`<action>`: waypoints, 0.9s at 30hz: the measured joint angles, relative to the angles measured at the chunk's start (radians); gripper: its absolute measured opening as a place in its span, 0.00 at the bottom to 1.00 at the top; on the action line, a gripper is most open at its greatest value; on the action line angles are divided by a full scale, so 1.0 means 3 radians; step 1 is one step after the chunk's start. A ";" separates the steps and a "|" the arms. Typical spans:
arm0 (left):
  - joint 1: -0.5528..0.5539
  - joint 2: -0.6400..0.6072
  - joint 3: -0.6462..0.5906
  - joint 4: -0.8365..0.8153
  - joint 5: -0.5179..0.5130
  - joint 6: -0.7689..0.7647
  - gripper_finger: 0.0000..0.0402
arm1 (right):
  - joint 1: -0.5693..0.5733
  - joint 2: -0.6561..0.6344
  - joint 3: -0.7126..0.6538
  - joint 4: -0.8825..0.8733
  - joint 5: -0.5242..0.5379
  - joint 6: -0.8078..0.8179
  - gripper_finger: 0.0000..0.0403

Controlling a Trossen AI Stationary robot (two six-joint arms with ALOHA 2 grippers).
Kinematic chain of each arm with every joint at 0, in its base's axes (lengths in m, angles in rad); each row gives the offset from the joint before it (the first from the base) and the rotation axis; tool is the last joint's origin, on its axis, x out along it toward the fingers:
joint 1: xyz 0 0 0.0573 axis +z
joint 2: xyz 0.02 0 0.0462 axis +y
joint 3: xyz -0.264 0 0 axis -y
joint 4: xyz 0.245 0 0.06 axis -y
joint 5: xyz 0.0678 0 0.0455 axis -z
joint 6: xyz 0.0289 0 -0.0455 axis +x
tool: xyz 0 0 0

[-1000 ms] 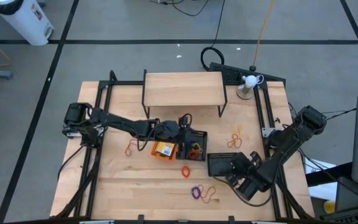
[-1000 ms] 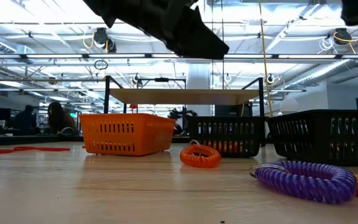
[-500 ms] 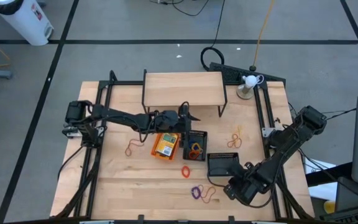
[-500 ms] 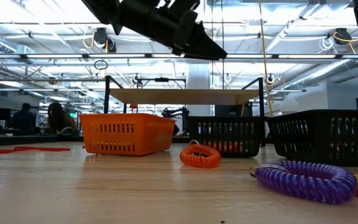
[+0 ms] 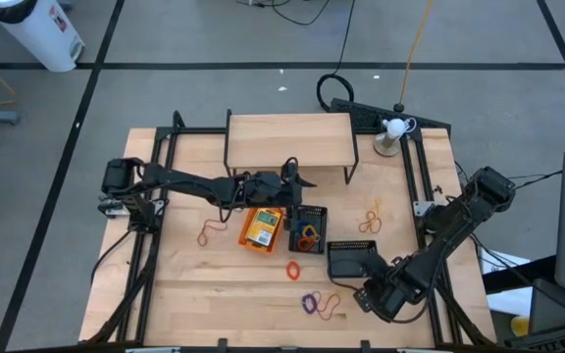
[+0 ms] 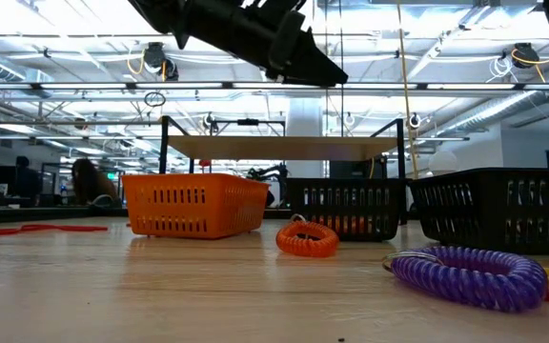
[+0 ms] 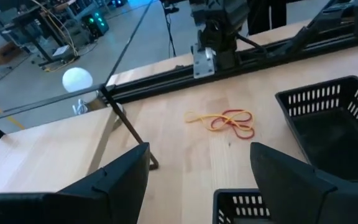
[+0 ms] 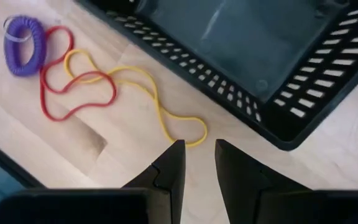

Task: Pick & Place Office Desk Supplies
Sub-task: Adjust the black bins on the table

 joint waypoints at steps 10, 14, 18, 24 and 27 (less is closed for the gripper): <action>-0.0036 -0.0069 0.0000 -0.0552 -0.0179 -0.0147 0.69 | -0.0022 0.0000 -0.0001 -0.0086 -0.0170 0.0135 0.19; -0.0048 -0.0075 0.0000 -0.0628 -0.0245 -0.0170 0.69 | -0.0057 0.0000 -0.0164 -0.0026 -0.0364 0.0162 0.19; -0.0076 -0.0075 0.0000 -0.0660 -0.0251 -0.0163 0.69 | -0.0092 0.0000 -0.0473 0.0265 -0.0524 0.0204 0.19; -0.0109 -0.0075 0.0000 -0.0686 -0.0250 -0.0157 0.69 | -0.0092 0.0003 -0.0770 0.0616 -0.0524 0.0258 0.19; -0.0108 -0.0075 0.0000 -0.0690 -0.0250 -0.0156 0.69 | -0.0093 0.0001 -0.0786 0.0627 -0.0523 0.0306 0.19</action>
